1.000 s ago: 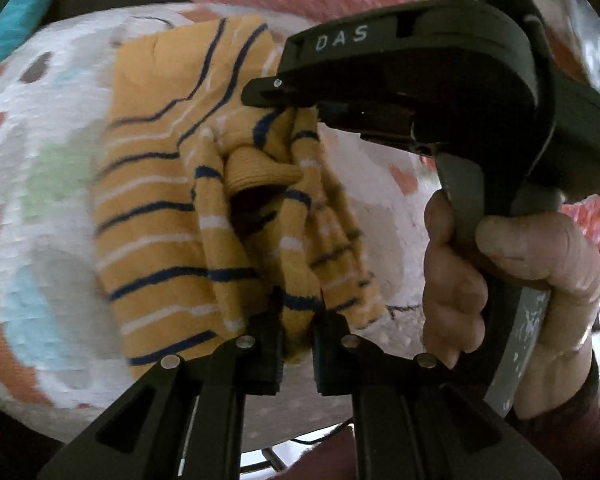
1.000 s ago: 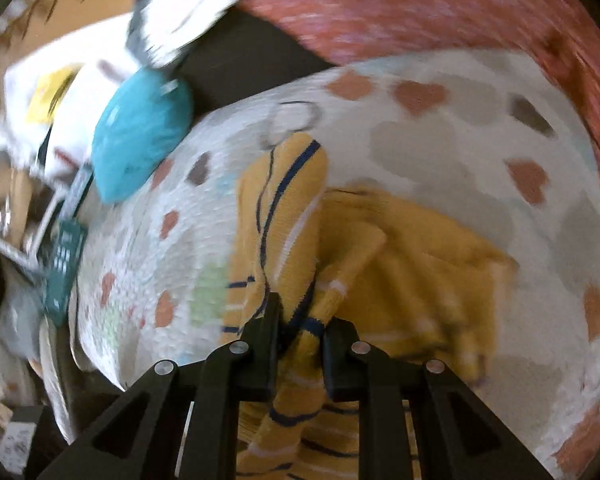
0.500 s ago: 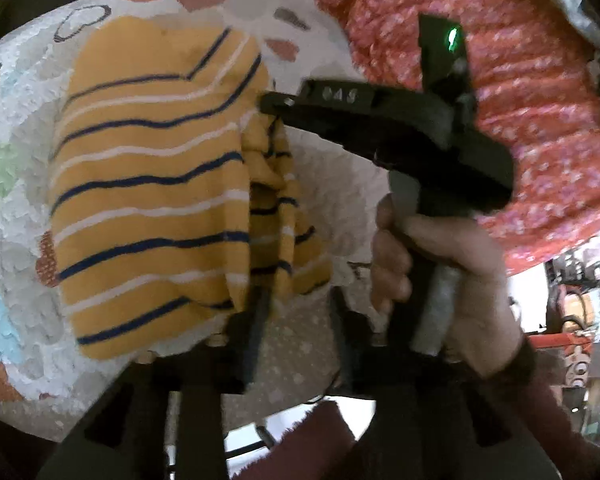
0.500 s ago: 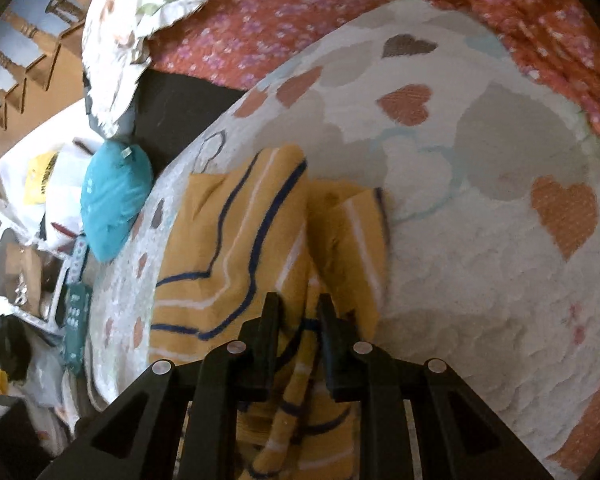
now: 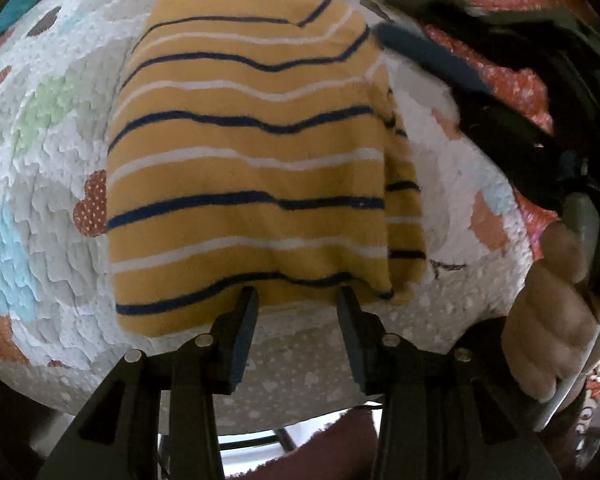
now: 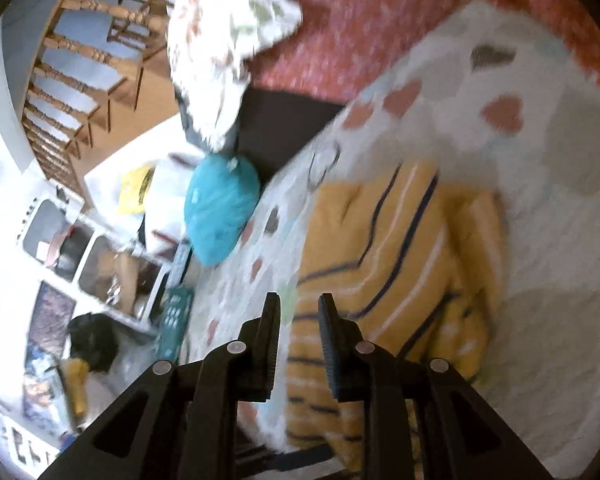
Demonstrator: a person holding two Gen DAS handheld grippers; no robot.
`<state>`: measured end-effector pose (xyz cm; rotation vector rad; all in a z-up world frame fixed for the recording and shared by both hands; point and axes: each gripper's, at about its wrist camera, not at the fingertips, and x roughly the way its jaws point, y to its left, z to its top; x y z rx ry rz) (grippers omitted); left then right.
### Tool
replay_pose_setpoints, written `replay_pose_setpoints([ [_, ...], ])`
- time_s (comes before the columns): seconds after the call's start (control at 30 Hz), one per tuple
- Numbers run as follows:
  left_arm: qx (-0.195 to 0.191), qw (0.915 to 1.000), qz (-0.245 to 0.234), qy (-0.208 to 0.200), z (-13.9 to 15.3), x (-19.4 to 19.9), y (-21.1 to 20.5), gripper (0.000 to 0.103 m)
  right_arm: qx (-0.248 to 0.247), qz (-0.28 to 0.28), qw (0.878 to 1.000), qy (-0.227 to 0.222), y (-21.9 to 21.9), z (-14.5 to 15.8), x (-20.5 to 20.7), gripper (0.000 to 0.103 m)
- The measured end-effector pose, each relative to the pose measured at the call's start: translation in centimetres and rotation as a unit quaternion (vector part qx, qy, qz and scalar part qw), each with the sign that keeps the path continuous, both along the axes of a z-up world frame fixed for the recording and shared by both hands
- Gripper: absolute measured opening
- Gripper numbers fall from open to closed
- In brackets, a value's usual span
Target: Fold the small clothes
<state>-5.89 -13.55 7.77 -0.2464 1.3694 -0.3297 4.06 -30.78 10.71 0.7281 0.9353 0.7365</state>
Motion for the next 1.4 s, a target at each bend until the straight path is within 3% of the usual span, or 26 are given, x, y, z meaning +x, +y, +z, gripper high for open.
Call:
replay_pose_setpoints([
  [0.03,0.001,1.0000,0.001,0.001,0.0,0.0,-0.1,0.039,-0.005,0.010,1.000,0.019,0.6,-0.9,0.2,0.023],
  [0.13,-0.006,1.0000,0.000,0.005,-0.5,0.5,-0.8,0.039,-0.096,-0.031,0.992,0.076,0.4,-3.8,0.9,0.019],
  [0.17,-0.007,1.0000,-0.002,0.002,-0.2,0.5,-0.7,0.040,-0.108,-0.047,0.989,0.089,-0.1,-4.6,1.1,0.014],
  [0.27,-0.005,0.9999,-0.006,-0.015,1.0,-0.1,0.1,0.040,-0.113,-0.076,0.986,0.092,-1.9,-4.8,1.3,0.013],
  [0.33,-0.001,0.9995,-0.001,-0.030,1.8,-0.1,0.8,0.040,-0.158,-0.093,0.981,0.069,-2.1,-3.8,1.0,0.017],
  [0.4,0.003,0.9992,0.011,-0.039,2.5,0.1,1.7,0.040,-0.218,-0.106,0.969,0.056,-2.0,-3.5,1.1,0.040],
  [0.43,0.003,0.9989,0.020,-0.042,2.6,0.4,2.6,0.040,-0.228,-0.106,0.967,0.052,-2.1,-3.5,1.0,0.041],
  [0.6,0.016,0.9953,0.072,-0.062,4.3,0.9,6.3,0.040,-0.186,-0.120,0.975,0.035,-3.5,-2.9,1.2,0.041],
  [0.73,0.066,0.9880,0.097,-0.100,5.5,1.0,7.5,0.049,-0.161,-0.133,0.978,-0.006,-3.8,-1.1,0.1,0.044],
  [0.87,0.063,0.9868,0.123,-0.084,4.5,1.6,8.5,0.050,-0.144,-0.050,0.987,-0.050,-0.4,1.1,-1.3,0.040],
  [0.97,0.055,0.9871,0.136,-0.064,3.6,1.7,9.3,0.050,-0.192,0.006,0.980,-0.048,2.7,0.9,-2.5,0.030],
  [1.1,0.059,0.9859,0.143,-0.063,3.3,1.7,9.6,0.050,-0.298,0.003,0.954,-0.032,4.1,-0.8,-3.0,0.024],
  [1.4,0.054,0.9854,0.152,-0.056,2.7,1.7,9.8,0.050,-0.297,-0.031,0.954,-0.032,3.3,-0.4,-4.9,0.029],
])
